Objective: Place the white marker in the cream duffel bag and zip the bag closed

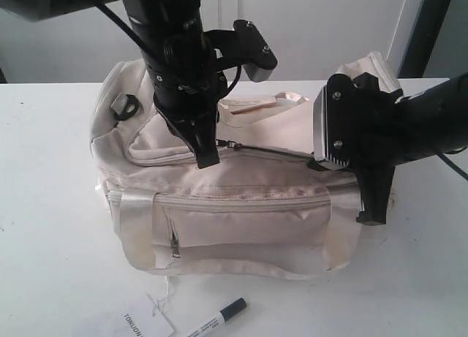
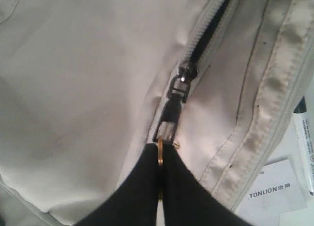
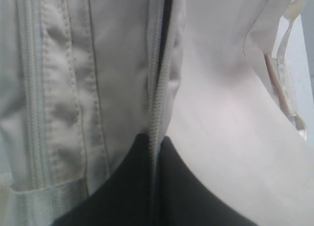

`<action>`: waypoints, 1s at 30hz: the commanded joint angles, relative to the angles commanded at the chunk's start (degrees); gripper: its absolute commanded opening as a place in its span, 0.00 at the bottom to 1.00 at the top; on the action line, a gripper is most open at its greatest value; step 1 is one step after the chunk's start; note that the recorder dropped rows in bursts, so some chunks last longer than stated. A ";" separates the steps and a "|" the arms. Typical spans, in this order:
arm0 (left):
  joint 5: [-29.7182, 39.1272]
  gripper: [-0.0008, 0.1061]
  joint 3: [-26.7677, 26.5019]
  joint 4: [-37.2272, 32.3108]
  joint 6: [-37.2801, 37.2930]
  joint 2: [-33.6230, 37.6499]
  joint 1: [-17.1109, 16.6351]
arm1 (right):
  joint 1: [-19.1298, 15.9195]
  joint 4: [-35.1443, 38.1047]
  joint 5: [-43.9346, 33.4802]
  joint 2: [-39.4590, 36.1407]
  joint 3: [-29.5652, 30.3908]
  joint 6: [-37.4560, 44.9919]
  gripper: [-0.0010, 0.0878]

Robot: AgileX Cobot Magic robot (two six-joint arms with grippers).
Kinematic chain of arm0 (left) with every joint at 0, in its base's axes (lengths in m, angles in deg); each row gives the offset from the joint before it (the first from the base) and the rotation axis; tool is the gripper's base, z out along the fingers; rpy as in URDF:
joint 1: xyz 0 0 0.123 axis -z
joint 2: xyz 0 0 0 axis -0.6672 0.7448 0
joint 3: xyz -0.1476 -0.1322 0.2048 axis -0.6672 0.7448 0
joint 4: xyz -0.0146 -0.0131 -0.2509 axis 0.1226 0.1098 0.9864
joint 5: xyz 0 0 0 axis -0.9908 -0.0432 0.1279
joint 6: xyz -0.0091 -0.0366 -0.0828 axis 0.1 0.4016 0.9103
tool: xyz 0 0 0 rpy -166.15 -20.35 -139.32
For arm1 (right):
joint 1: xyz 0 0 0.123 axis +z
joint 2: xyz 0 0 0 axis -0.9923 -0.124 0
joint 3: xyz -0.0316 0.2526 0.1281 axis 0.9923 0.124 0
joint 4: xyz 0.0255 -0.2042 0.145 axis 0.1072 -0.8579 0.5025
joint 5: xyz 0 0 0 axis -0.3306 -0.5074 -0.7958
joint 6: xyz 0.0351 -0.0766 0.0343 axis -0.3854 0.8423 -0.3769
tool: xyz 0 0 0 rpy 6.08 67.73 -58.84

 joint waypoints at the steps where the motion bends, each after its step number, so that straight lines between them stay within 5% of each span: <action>1: 0.00 0.01 0.10 0.01 0.00 0.00 0.00 | 0.00 0.00 0.00 0.00 0.00 0.00 0.01; 11: 0.00 0.01 7.25 -2.00 -0.44 -1.42 -0.10 | 0.00 0.00 0.44 0.00 0.00 0.00 0.01; 21: 0.00 0.01 7.55 1.44 0.12 -3.81 -4.54 | 0.00 0.00 0.42 0.00 0.00 -1.74 0.01; 30: 0.00 0.01 7.55 1.34 0.12 -4.06 -4.66 | 0.00 0.00 0.42 0.00 0.00 -2.47 0.01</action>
